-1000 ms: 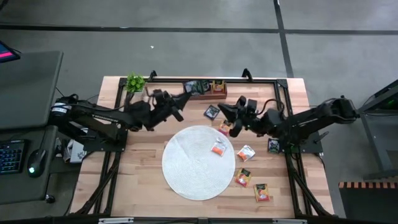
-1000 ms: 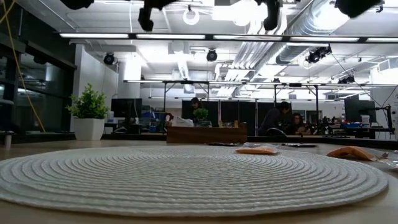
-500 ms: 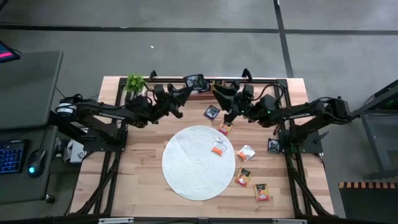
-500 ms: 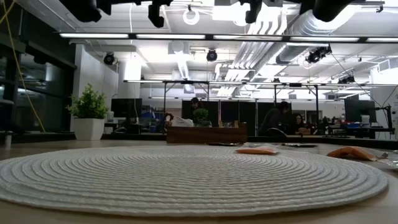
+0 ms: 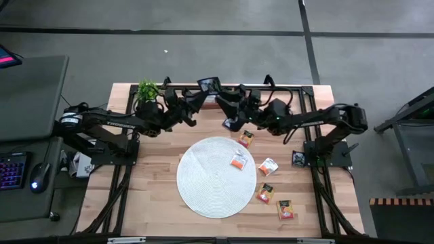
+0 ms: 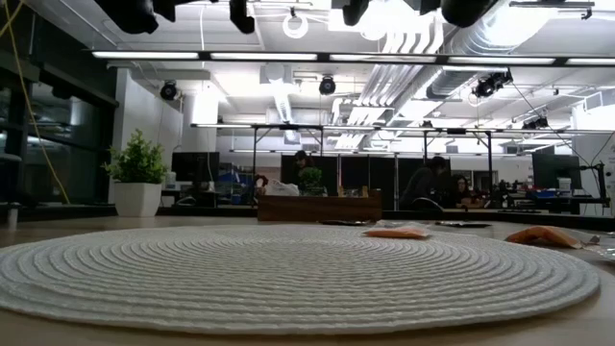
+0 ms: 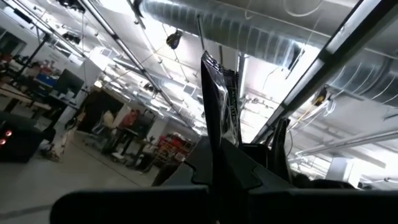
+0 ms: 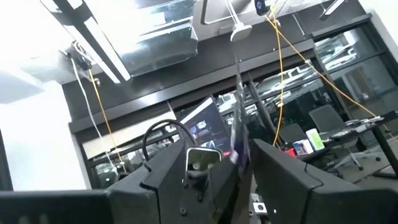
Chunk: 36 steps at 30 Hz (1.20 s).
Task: Pick & Place Tea
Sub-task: Put the blue tea bag into the middle section of the wooden organizer
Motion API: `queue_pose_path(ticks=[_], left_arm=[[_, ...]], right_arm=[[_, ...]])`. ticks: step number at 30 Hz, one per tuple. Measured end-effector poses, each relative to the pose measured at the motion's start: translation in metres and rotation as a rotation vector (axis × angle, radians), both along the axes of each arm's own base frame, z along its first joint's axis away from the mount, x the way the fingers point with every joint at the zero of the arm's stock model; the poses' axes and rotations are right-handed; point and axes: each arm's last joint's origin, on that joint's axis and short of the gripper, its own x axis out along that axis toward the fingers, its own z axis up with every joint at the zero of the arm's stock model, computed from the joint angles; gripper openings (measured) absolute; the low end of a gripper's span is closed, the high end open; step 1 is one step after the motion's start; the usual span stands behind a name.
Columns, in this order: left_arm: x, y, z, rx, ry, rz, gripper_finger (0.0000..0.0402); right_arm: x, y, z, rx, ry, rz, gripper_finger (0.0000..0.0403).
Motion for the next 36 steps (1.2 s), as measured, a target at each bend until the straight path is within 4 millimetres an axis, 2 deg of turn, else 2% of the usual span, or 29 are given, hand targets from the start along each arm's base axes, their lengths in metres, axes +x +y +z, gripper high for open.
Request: queue_pose_path(ticks=[6, 11, 19, 27, 36], left_arm=[[0.0, -0.001, 0.0, 0.0, 0.005, -0.004, 0.0], [0.0, -0.001, 0.0, 0.002, 0.006, -0.012, 0.0], [0.001, -0.001, 0.0, -0.008, 0.001, -0.024, 0.0], [0.0, -0.001, 0.0, -0.005, 0.0, -0.028, 0.0], [0.001, -0.001, -0.001, -0.033, 0.006, -0.046, 0.0009]], right_arm=[[0.005, 0.0, 0.004, -0.007, 0.004, -0.001, 0.0174], [0.004, 0.0, 0.004, -0.011, 0.003, -0.004, 0.0151], [0.004, 0.0, 0.004, -0.032, 0.007, -0.017, 0.0091], [0.003, 0.001, 0.006, -0.049, 0.012, -0.026, 0.0008], [-0.003, 0.001, 0.011, -0.056, 0.048, -0.043, 0.0002]])
